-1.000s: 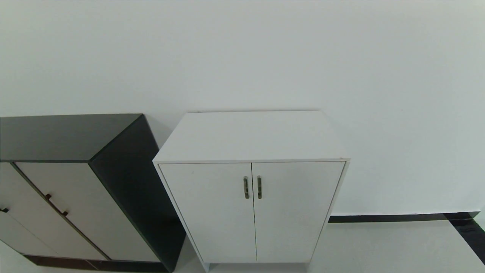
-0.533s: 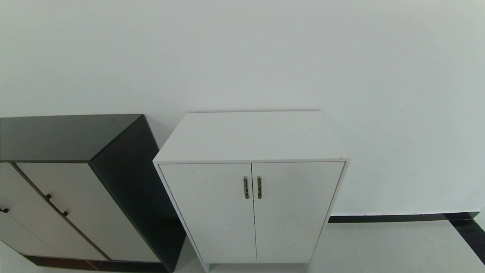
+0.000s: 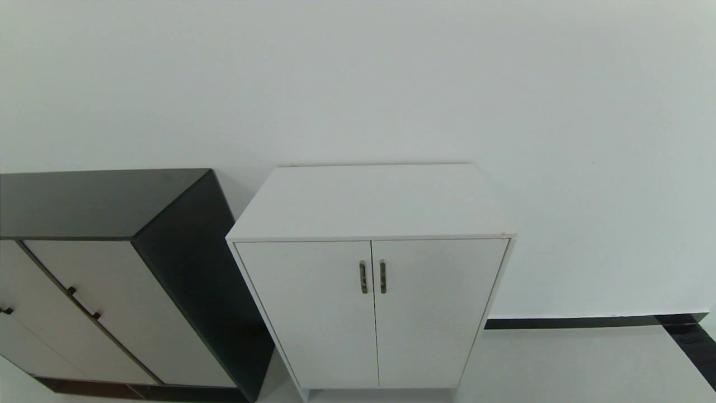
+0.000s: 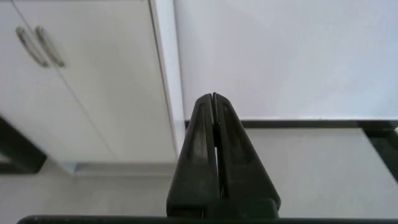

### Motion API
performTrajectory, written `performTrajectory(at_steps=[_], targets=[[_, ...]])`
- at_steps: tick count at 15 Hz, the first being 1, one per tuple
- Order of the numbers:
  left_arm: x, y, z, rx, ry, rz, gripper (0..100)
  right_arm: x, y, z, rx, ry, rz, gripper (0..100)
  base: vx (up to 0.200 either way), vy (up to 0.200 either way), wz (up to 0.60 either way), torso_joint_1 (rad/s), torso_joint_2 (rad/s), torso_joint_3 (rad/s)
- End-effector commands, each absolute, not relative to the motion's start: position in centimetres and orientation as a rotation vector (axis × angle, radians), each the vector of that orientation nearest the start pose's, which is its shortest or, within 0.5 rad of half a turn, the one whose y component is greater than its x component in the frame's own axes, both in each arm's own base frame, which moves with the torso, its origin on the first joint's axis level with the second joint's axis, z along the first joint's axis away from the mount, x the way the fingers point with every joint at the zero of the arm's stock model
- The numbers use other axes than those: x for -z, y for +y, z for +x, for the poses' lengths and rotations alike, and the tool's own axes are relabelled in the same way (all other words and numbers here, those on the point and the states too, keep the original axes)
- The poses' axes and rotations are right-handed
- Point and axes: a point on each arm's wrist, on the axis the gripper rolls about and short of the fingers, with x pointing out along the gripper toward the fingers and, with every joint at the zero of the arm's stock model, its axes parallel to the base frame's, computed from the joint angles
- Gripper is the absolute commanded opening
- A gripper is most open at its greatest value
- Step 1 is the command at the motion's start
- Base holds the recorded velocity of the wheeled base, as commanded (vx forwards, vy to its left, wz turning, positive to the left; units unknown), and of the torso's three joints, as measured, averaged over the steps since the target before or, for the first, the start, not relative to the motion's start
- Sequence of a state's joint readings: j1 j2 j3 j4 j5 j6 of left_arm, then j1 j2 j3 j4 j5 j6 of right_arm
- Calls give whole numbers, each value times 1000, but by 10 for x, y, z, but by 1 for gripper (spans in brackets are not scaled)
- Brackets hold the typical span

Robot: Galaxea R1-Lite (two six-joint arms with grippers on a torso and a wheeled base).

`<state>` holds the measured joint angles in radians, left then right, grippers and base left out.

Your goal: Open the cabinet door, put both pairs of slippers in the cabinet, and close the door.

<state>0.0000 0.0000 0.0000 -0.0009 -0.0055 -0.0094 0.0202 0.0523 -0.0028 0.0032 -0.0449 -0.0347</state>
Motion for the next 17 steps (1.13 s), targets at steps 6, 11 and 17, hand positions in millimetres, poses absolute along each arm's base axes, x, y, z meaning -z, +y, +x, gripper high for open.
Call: performTrajectory(at_steps=[6,11,17], targets=[[-76,0,-23,6,0,-11,0,-76,-1,-23,49,2,-3,0,0,0,0,0,0,0],[-75,0,-23,6,0,-11,0,-75,-1,-23,49,0,17,0,0,0,0,0,0,0],[-75,0,-23,6,0,-11,0,-76,-1,-23,49,-2,17,0,0,0,0,0,0,0]])
